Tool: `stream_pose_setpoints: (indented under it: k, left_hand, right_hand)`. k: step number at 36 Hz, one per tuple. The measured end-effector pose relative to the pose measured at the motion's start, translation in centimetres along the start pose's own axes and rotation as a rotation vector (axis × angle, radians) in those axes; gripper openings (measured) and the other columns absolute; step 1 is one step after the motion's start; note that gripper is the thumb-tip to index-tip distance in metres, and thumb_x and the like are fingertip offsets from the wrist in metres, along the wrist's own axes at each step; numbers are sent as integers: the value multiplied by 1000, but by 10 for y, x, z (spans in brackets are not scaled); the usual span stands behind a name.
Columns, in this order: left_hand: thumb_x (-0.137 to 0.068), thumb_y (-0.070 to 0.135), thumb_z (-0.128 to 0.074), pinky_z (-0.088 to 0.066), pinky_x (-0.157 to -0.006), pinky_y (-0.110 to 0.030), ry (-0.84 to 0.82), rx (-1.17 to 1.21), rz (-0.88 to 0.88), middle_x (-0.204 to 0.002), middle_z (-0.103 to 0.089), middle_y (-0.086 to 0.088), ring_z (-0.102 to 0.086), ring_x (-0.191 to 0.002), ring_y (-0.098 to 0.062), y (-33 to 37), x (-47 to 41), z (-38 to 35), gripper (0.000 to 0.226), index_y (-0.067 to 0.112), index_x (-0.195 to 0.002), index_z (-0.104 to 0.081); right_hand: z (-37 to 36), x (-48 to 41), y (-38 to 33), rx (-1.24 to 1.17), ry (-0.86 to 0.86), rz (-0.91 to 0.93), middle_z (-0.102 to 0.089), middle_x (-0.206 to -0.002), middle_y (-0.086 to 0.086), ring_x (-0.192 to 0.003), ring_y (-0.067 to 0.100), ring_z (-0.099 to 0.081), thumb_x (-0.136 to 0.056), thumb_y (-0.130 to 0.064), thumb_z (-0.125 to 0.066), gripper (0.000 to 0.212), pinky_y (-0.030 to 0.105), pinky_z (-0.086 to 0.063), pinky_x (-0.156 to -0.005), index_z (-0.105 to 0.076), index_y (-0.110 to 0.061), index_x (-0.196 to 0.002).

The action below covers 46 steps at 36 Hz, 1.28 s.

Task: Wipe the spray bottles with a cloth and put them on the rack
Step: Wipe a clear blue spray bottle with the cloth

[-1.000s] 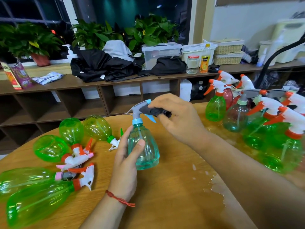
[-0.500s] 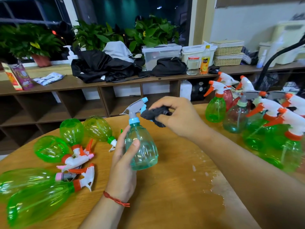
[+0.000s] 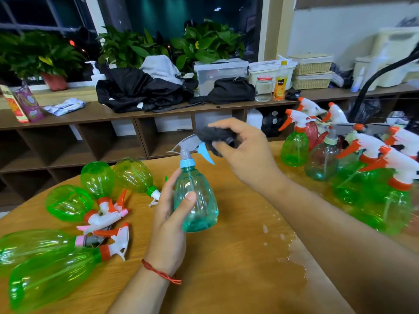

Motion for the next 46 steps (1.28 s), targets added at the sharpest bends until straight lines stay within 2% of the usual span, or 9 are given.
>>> stream_pose_setpoints:
  k: [8,14,19,23,29,35,39,42,46]
  left_hand:
    - [-91,26,-69,-61,-91,-38,-4,-73,-47,-139,-69,3,-68,-127,-24,6,-3,6,60,38,-149,-57]
    - [-89,34,-74,-61,-94,-41,-88,-203,-44,-138,-68,8,-68,-127,-21,3,12,-16,62,48,-147,-55]
    - [-88,22,-75,-60,-92,-28,-187,-237,-30,-135,-70,12,-69,-124,-16,7,26,-44,67,34,-150,-53]
    - [-86,11,-87,-57,-94,-22,-342,-345,6,-132,-71,20,-69,-123,-7,5,39,-79,76,32,-149,-49]
    - [-82,36,-88,-51,-110,-31,-492,-497,5,-143,-67,14,-63,-133,-11,-3,63,-140,80,31,-151,-49]
    - [-91,10,-83,-50,-102,-14,-580,-557,-71,-137,-68,24,-63,-127,3,-4,85,-211,70,29,-150,-50]
    - [-89,23,-88,-47,-109,-17,-666,-609,-75,-140,-62,33,-58,-131,9,-22,97,-254,74,42,-148,-48]
    - [-79,56,-89,-44,-121,-37,-705,-647,-47,-153,-54,26,-49,-143,2,-43,103,-281,87,46,-153,-45]
    - [-78,54,-88,-43,-122,-41,-755,-686,-51,-152,-57,19,-52,-142,-4,-76,110,-317,85,45,-151,-47]
  right_hand:
    - [0,26,20,31,-142,-174,-77,-87,5,-74,19,-70,-81,9,-74,43,35,-55,-67,-73,-34,-84]
    - [26,60,29,-86,-18,-268,-80,-98,-4,-94,14,-75,-86,12,-72,45,27,-58,-81,-76,-30,-100]
    - [49,90,20,-179,-16,-333,-76,-123,-8,-116,7,-70,-88,17,-69,59,23,-54,-99,-71,-30,-124]
    - [83,115,1,-245,38,-364,-79,-116,-5,-108,8,-73,-89,18,-67,53,23,-56,-93,-73,-23,-123]
    - [148,147,-24,-146,155,-333,-80,-117,-5,-114,13,-73,-90,16,-68,50,28,-57,-99,-75,-19,-124]
    - [216,177,-41,-94,298,-330,-81,-111,-7,-109,12,-75,-91,14,-67,49,27,-59,-92,-77,-25,-119]
    - [258,205,-41,-43,408,-363,-80,-109,-15,-107,6,-74,-93,10,-69,47,27,-58,-91,-76,-29,-118]
    - [289,228,-36,-33,495,-403,-79,-104,-22,-101,-1,-73,-92,11,-68,49,20,-60,-86,-75,-31,-116]
    - [316,247,-30,-24,548,-426,-78,-104,-25,-104,-3,-72,-93,17,-62,50,11,-54,-80,-76,-23,-119]
Point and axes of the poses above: each hand's wrist, its own x-axis away from the middle knuckle, its own z-axis out of the back of the hand, y = z × x, the point moved 9 cm from there along -x, towards the middle knuckle
